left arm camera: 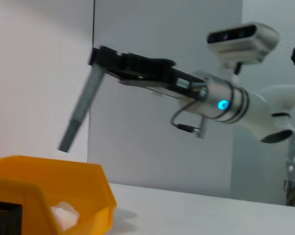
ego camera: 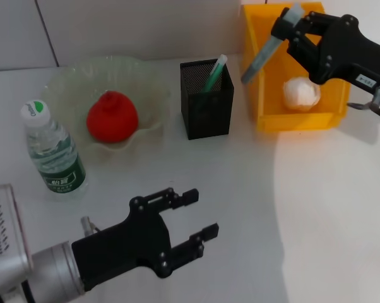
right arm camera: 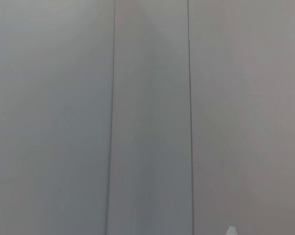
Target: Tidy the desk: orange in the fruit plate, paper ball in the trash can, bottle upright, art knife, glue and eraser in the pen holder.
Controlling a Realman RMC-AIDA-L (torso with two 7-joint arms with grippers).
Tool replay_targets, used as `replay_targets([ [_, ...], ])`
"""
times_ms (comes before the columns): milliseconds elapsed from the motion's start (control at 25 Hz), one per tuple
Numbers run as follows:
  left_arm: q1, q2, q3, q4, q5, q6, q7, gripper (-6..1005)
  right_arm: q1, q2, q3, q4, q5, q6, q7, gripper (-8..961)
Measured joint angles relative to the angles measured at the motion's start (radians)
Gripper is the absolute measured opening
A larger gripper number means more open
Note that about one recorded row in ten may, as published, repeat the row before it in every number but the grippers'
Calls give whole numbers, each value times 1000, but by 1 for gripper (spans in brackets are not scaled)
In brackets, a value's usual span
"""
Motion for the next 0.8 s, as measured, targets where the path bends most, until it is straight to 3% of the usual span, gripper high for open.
replay_targets([
  [200,-7,16,-38,-61,42,151,-7,585,85,3,-6,94,42,92,-101,141],
  [640,-95,17,-45,-139,59,167,-102,616,167,6,-32,223,50,206,-259,139],
  [800,-95,17,-45,-139,59,167,-102,651,194,6,-37,259,53,258,-280,142],
])
